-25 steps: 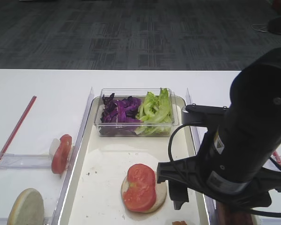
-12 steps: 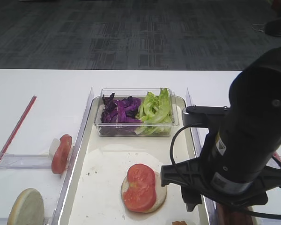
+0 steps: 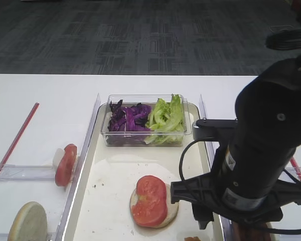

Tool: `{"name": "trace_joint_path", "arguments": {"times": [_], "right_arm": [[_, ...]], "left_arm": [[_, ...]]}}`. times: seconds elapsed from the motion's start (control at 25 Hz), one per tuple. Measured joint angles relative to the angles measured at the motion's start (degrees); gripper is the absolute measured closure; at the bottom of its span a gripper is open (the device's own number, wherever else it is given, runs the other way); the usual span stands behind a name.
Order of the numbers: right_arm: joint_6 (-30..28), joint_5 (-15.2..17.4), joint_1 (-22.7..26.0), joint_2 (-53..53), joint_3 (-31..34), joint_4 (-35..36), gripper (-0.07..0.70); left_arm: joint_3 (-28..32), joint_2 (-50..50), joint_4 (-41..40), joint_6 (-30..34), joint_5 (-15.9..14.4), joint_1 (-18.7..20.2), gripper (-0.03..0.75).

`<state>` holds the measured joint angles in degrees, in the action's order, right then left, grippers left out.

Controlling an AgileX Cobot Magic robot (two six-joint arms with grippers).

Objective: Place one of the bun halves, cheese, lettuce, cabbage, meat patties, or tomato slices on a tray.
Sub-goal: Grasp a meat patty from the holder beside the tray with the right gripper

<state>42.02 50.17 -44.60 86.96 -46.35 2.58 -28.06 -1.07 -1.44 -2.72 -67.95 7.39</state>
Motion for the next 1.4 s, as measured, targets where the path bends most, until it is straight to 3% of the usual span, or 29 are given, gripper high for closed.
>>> {"name": "trace_joint_path", "arguments": {"times": [0.56, 0.88, 1.4], "right_arm": [[-0.09, 0.33, 0.00, 3.59, 0.00, -0.32, 0.284], [0.25, 2.37, 0.00, 3.63, 0.00, -0.67, 0.495], [0.81, 4.46, 0.00, 0.42, 0.00, -0.79, 0.513]], "left_arm": [[0.00, 0.00, 0.00, 0.00, 0.00, 0.00, 0.365], [0.00, 0.00, 0.00, 0.00, 0.00, 0.00, 0.365], [0.00, 0.00, 0.00, 0.00, 0.00, 0.00, 0.365]]}}
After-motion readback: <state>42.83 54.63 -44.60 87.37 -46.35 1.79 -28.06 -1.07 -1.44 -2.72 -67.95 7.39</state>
